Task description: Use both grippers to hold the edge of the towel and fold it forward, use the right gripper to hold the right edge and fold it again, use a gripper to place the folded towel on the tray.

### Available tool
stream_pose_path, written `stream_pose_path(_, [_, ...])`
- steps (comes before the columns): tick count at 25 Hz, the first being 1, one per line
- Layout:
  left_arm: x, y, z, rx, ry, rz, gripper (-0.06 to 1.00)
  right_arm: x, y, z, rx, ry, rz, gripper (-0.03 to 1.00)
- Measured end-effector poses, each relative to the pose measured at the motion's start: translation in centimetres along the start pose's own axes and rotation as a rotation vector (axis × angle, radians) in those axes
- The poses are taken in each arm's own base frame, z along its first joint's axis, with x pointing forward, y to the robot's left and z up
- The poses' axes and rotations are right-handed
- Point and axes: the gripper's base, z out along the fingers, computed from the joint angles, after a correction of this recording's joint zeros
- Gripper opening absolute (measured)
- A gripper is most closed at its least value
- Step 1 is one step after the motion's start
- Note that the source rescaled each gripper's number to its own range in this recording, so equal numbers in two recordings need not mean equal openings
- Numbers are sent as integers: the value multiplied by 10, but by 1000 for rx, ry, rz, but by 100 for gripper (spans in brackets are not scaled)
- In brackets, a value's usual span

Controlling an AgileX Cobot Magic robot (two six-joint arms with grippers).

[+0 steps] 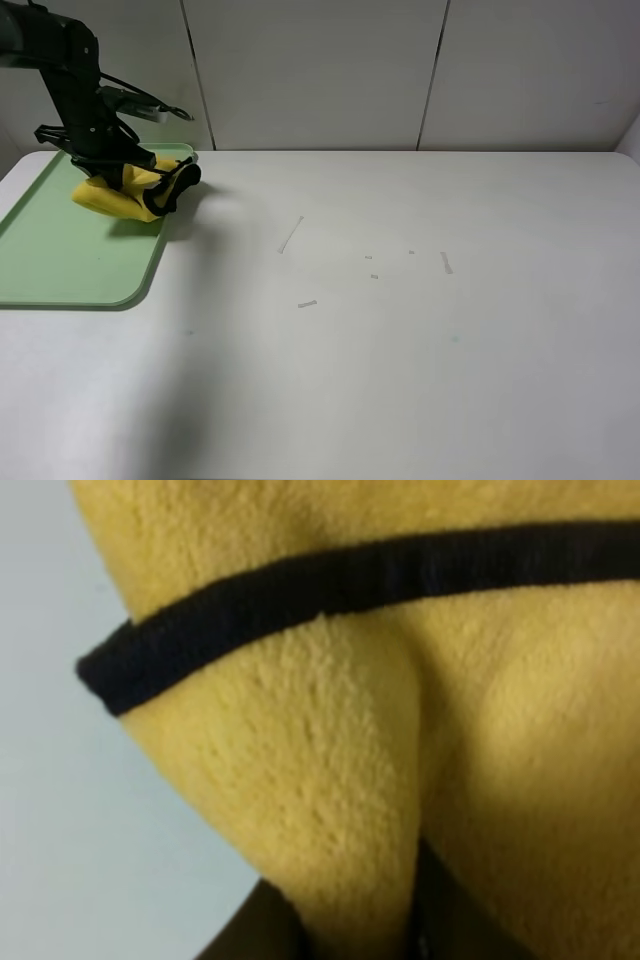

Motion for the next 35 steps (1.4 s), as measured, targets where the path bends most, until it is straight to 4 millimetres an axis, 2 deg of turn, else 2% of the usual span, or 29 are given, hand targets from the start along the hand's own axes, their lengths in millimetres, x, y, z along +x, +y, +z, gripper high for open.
stream_pose_path(6, [4,17,5,-6,19,-17,11,0,0,0,0,0,0,100])
stream_pose_path(12, [5,21,5,-7,21,-24,12,0,0,0,0,0,0,100])
stream_pose_path(13, [5,21,5,-7,21,-24,16,0,0,0,0,0,0,100])
stream_pose_path(15, [5,21,5,-8,20,-24,37,0,0,0,0,0,0,100])
stream_pose_path(17, [4,22,5,-8,12,-25,72,0,0,0,0,0,0,100])
stream_pose_path(19, [4,22,5,-8,2,-25,89,0,0,0,0,0,0,100])
stream_pose_path(21, [3,22,5,-9,-1,-25,96,0,0,0,0,0,0,100])
stream_pose_path(29, [6,22,4,-12,30,-3,100,0,0,0,0,0,0,100])
stream_pose_path(31, [8,23,0,-15,42,7,100,0,0,0,0,0,0,100])
stream_pose_path(35, [12,27,-20,-21,53,4,100,0,0,0,0,0,0,100])
